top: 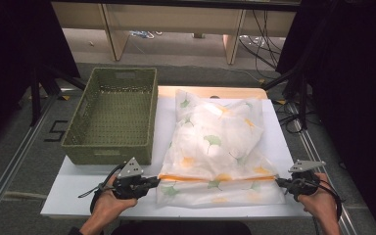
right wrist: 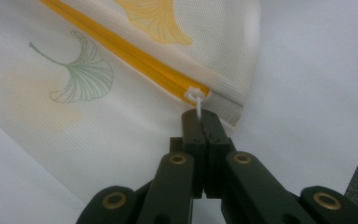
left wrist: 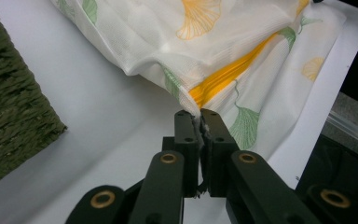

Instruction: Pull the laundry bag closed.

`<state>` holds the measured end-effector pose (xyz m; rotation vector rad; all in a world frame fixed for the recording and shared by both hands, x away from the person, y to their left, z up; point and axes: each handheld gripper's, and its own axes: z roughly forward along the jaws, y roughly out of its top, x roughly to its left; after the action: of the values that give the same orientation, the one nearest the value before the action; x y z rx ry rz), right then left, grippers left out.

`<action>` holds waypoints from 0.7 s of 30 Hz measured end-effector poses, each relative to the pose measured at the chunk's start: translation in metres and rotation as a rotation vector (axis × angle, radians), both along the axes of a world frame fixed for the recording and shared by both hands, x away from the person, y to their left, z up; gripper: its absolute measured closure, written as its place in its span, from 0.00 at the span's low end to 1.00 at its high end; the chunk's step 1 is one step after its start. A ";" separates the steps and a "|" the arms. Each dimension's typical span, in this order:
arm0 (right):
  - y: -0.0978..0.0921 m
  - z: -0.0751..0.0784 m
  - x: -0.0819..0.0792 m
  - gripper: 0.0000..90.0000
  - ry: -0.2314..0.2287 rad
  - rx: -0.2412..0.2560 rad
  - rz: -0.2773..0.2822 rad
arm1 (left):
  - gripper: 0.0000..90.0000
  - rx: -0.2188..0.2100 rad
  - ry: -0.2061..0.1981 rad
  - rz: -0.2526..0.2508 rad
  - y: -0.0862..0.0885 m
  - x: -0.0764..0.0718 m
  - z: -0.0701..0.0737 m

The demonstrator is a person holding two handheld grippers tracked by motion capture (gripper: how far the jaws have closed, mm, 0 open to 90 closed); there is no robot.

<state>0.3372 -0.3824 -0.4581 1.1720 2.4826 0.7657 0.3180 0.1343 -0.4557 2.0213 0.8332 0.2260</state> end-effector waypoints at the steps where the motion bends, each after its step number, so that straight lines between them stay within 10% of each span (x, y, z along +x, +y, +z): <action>1: 0.001 0.000 -0.001 1.00 0.009 -0.005 -0.010 | 0.95 -0.008 0.024 0.015 -0.002 -0.001 -0.002; 9: -0.002 -0.002 -0.002 1.00 0.016 -0.008 -0.030 | 0.94 0.055 0.051 -0.034 -0.006 -0.006 -0.010; 12: -0.001 0.001 -0.002 0.96 0.009 -0.009 -0.013 | 0.79 0.062 0.073 -0.012 -0.003 -0.004 -0.013; 16: 0.000 0.013 -0.004 0.78 -0.077 0.043 -0.021 | 0.50 0.072 0.056 0.042 0.000 -0.004 -0.012; 21: 0.016 0.016 -0.001 0.63 -0.167 0.193 -0.016 | 0.40 0.008 0.011 0.078 0.000 -0.008 -0.005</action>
<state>0.3361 -0.3661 -0.4422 1.1372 2.3010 1.0731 0.3100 0.1339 -0.4606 2.0007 0.9210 0.2626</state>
